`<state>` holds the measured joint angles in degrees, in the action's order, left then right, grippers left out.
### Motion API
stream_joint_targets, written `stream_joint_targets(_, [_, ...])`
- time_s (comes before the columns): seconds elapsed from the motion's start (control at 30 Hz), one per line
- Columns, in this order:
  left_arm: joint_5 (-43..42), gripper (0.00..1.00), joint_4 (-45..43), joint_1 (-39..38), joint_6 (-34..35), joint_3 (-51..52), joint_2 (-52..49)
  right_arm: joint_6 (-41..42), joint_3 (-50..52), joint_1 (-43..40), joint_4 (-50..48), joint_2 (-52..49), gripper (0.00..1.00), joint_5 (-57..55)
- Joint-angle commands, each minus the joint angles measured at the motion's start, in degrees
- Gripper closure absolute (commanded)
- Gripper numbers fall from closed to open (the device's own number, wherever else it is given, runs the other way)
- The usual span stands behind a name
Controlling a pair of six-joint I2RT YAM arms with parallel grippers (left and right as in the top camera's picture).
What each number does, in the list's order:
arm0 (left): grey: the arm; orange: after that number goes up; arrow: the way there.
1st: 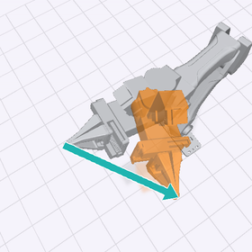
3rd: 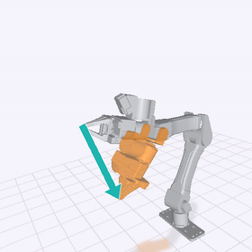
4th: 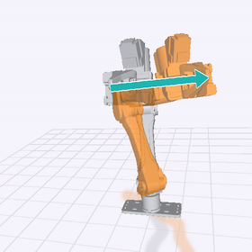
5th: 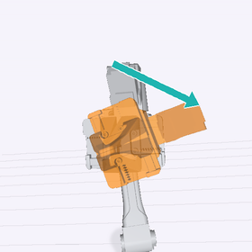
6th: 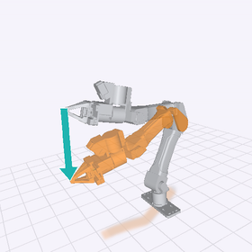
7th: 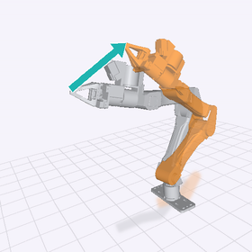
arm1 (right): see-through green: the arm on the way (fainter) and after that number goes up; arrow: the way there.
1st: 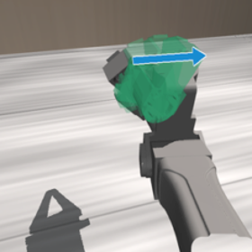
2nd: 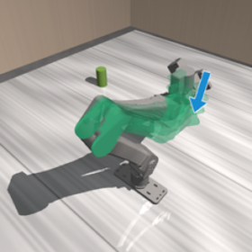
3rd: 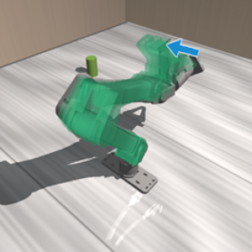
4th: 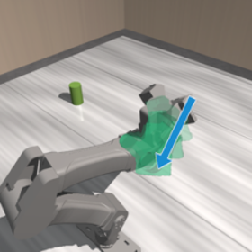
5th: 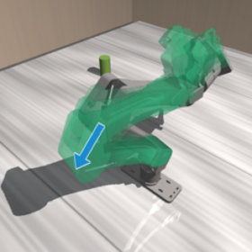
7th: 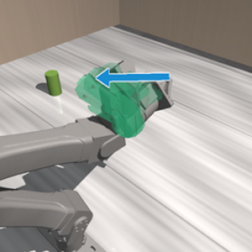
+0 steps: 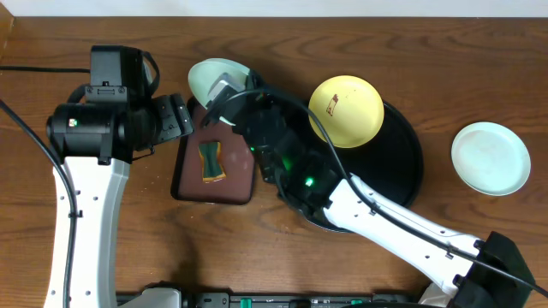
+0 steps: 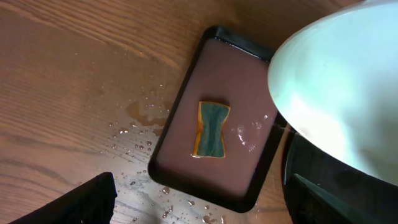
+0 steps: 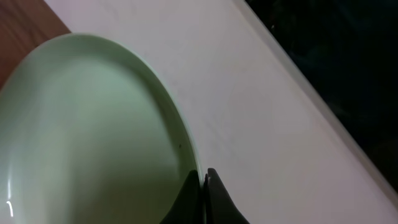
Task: Clean dirty plates on tray and stack at the side
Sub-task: 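Tilt the green plate over the small tray with the right gripper to drain, then carry the green plate right and stack it on the first green plate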
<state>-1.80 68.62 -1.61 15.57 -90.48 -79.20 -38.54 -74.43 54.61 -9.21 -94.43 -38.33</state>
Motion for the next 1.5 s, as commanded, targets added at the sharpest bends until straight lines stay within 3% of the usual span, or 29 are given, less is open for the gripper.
stream_joint_targets(0.0, [-0.2, 0.13, 0.1, 0.2, -0.3, -0.9, 0.1, -4.0, -1.0, 1.4, -1.5, 0.9, 0.99, -3.3])
stream_joint_targets(0.37, [-0.2, 0.13, 0.1, 0.2, -0.3, -0.9, 0.1, -4.3, -1.0, 2.0, -2.8, 0.9, 0.99, -6.3])
stream_joint_targets(0.5, [-0.2, 0.12, 0.1, 0.2, -0.3, -0.9, 0.1, -0.8, -1.0, 1.4, 2.4, 0.7, 0.99, -4.1])
stream_joint_targets(0.6, [-0.2, 0.13, 0.1, 0.2, -0.3, -0.9, 0.1, 0.9, -1.0, 0.6, 2.5, 0.7, 0.99, -8.7])
stream_joint_targets(0.73, [-0.2, 0.13, 0.1, 0.2, -0.3, -0.9, 0.1, 4.0, -1.0, -0.6, 7.9, 0.7, 0.99, -4.4])
stream_joint_targets(0.83, [-0.2, 0.13, 0.1, 0.2, -0.3, -0.9, 0.1, 14.4, -1.0, -2.2, 10.7, 0.9, 0.99, -6.7])
stream_joint_targets(1.03, [-0.2, 0.13, 0.1, 0.2, -0.3, -0.9, 0.1, 39.4, -1.0, -7.3, 29.2, 1.5, 0.99, 8.7])
stream_joint_targets(1.2, [-0.2, 0.13, 0.1, 0.2, -0.3, -0.9, 0.1, 61.7, -1.0, -18.3, 41.5, 2.4, 0.99, 20.1])
stream_joint_targets(1.3, [-0.2, 0.12, 0.1, 0.2, -0.3, -0.9, 0.1, 69.3, -1.0, -27.7, 46.5, 3.0, 0.99, 30.1])
stream_joint_targets(1.47, [-0.2, 0.13, 0.1, 0.2, -0.3, -0.9, 0.1, 72.7, -1.0, -43.3, 50.6, 3.7, 0.99, 45.0])
